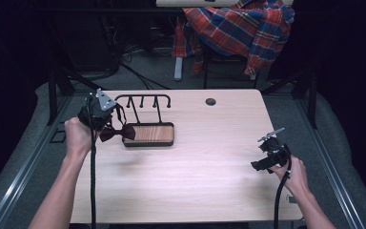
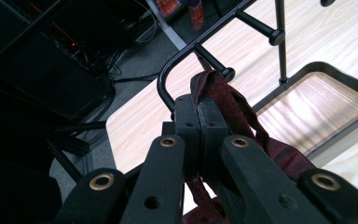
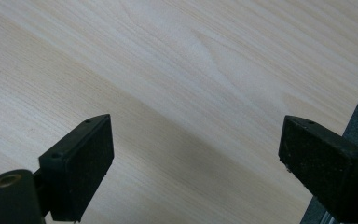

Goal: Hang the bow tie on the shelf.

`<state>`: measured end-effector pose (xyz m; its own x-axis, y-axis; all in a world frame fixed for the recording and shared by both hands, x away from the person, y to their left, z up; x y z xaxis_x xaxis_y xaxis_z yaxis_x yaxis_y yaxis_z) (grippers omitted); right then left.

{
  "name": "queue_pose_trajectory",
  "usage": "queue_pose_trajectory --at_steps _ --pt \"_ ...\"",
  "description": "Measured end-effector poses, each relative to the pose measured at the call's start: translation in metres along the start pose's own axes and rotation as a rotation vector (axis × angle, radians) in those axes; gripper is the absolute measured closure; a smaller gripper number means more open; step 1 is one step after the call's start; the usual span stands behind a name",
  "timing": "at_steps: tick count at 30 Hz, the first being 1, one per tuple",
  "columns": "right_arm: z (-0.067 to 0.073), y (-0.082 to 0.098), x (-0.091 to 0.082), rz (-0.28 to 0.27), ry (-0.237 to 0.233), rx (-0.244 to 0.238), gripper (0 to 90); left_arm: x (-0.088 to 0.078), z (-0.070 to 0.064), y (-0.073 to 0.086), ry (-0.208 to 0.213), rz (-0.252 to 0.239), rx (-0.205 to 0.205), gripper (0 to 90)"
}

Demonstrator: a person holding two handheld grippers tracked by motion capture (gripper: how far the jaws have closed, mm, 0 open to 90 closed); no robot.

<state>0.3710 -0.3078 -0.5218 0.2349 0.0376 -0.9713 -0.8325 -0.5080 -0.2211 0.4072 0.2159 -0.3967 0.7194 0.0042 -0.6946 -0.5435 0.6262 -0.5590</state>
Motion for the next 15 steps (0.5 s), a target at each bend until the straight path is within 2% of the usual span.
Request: queue_pose_trajectory --at_steps 7,13,15 --pt "0.0 0.0 0.0 -0.003 0.003 0.005 9.8 0.005 0.003 -0.002 0.001 0.002 -0.001 89.5" --pt "0.001 0.0 0.0 -0.001 -0.001 0.003 9.8 0.012 0.006 -0.003 0.01 0.003 -0.014 89.5" --pt "0.0 0.0 0.0 0.002 0.003 0.002 9.8 0.015 0.009 -0.003 0.02 0.001 -0.029 89.5"
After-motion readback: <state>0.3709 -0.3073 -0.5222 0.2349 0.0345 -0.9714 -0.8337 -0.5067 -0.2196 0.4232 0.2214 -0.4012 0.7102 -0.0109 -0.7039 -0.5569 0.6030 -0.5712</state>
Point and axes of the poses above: each handheld gripper's, and its own axes: x roughly forward along the jaws, y roughly out of its underside, z roughly to its left, the point moved 1 cm from there along x, roughly forward along the jaws, and after that the axes turned 11 degrees about z, right-handed, at the moved point
